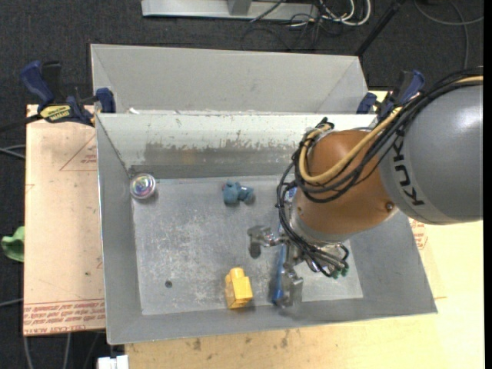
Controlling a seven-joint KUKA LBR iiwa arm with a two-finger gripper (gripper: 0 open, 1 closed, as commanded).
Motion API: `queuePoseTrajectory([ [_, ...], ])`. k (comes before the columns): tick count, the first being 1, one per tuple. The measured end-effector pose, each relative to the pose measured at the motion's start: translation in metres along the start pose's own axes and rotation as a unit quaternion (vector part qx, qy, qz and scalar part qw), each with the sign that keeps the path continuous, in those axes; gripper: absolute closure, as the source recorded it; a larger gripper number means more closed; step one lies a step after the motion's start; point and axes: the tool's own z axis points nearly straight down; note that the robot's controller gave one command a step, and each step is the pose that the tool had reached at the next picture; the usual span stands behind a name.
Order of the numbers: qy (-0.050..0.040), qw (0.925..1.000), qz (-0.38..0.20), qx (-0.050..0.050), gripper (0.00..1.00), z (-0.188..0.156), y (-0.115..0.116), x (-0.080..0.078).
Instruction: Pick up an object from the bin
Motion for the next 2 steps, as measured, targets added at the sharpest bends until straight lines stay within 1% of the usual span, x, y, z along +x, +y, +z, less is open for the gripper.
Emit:
queuePoseTrajectory([
  [1, -0.0014, 0.9658, -0.259, 0.000, 0.00, 0.0686, 0.0486, -0.0406],
  [2, -0.0025, 0.9663, -0.258, 0.000, 1.00, 0.0673, 0.0470, -0.0412],
])
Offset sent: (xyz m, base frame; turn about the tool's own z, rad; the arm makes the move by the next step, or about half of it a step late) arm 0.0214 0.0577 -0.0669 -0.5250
